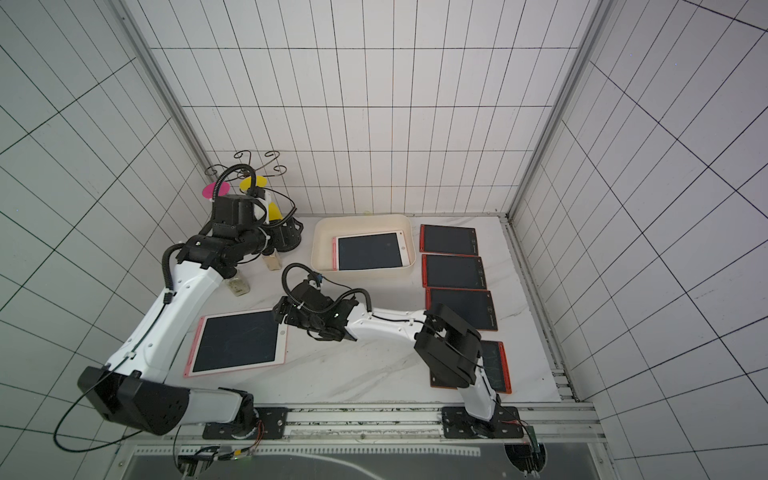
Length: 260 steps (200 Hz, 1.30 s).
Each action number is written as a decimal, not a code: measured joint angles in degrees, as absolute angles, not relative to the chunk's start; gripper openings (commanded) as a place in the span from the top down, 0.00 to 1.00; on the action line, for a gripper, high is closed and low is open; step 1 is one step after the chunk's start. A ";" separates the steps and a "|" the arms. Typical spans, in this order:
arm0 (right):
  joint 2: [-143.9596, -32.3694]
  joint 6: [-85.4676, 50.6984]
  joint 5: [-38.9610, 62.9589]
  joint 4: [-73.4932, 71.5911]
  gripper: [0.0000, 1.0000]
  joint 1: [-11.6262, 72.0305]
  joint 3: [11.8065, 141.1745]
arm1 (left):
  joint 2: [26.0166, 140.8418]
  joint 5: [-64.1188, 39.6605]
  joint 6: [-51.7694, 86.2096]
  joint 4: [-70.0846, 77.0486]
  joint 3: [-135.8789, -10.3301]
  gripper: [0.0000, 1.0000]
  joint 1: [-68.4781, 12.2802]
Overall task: Take out the writing tablet from the storage box
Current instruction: Place the writing tablet at the center of the board, then pick up the writing tablet from the storage box.
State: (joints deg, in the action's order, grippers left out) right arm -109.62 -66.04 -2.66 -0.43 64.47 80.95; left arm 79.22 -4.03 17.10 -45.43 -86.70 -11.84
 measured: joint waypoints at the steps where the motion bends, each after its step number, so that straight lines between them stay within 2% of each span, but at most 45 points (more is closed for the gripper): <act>1: -109.36 -65.89 -2.76 -0.43 0.09 64.31 80.73 | 79.26 -3.97 17.10 -45.45 -86.72 0.03 -11.81; 27: -100.29 -60.27 -4.38 0.64 0.09 57.43 73.73 | 80.49 -2.66 17.58 -46.09 -86.89 0.03 -11.84; 69: -92.44 -46.19 -5.17 6.09 0.09 38.98 71.81 | 86.24 -2.37 19.53 -45.89 -87.96 0.03 -12.84; 105: -93.49 -34.17 -4.62 12.14 0.11 26.13 73.19 | 92.71 -1.72 22.35 -44.71 -89.17 0.03 -16.23; 137: -101.10 -25.36 -3.27 15.49 0.12 18.22 81.14 | 100.95 -0.21 24.75 -44.25 -94.50 0.03 -19.53; 196: -117.62 -17.41 -1.41 20.10 0.20 12.27 95.79 | 118.67 3.68 25.71 -46.28 -108.86 0.04 -21.41; 222: -120.05 -16.36 -0.56 20.78 0.21 12.27 97.25 | 125.71 4.95 25.71 -48.82 -113.89 0.05 -21.39; 260: -120.16 -15.31 0.95 19.99 0.25 12.29 97.67 | 129.47 5.74 25.54 -50.65 -114.34 0.07 -21.41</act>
